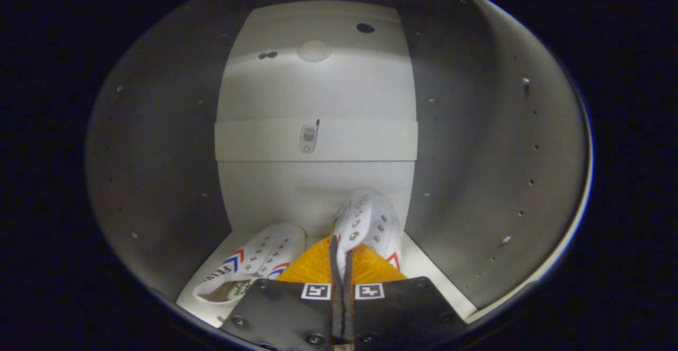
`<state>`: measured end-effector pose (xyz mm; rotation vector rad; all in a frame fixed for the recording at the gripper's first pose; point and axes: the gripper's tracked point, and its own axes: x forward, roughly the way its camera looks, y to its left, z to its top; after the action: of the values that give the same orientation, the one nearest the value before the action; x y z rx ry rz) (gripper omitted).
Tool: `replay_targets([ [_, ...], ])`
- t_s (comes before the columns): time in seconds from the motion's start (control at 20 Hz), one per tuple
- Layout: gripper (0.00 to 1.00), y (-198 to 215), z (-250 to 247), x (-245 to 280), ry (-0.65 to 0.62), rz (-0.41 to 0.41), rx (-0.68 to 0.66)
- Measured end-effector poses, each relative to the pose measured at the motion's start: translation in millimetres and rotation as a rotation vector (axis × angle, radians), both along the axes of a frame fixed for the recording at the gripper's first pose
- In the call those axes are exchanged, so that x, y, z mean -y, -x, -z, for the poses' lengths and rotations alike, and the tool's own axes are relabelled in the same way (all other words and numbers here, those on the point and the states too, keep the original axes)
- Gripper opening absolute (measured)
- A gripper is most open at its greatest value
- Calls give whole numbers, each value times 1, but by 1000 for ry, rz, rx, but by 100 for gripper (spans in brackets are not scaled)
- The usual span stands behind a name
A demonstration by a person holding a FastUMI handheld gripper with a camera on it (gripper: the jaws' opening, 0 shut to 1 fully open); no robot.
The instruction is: Open the shoe cabinet door, grab the shoes and put them into the shoe cabinet, then close the shoe cabinet door.
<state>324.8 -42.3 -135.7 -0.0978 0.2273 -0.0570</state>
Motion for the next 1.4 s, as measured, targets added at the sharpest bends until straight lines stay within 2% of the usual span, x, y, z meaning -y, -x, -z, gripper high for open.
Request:
replay_targets([
  [0.6, 3, -19, 26, 5, -30, 7, -94],
  [0.8, 13, -16, 31, 10, -32, 23, -122],
  [0.85, 19, -14, 29, 10, -26, 23, -120],
  [0.9, 20, -13, 26, 8, -19, 19, -112],
  [0.95, 27, -11, 23, 7, -14, 16, -104],
  [1.05, 30, -4, 18, 7, -10, 15, -100],
  [1.4, 30, 27, -8, 1, -14, 23, -54],
])
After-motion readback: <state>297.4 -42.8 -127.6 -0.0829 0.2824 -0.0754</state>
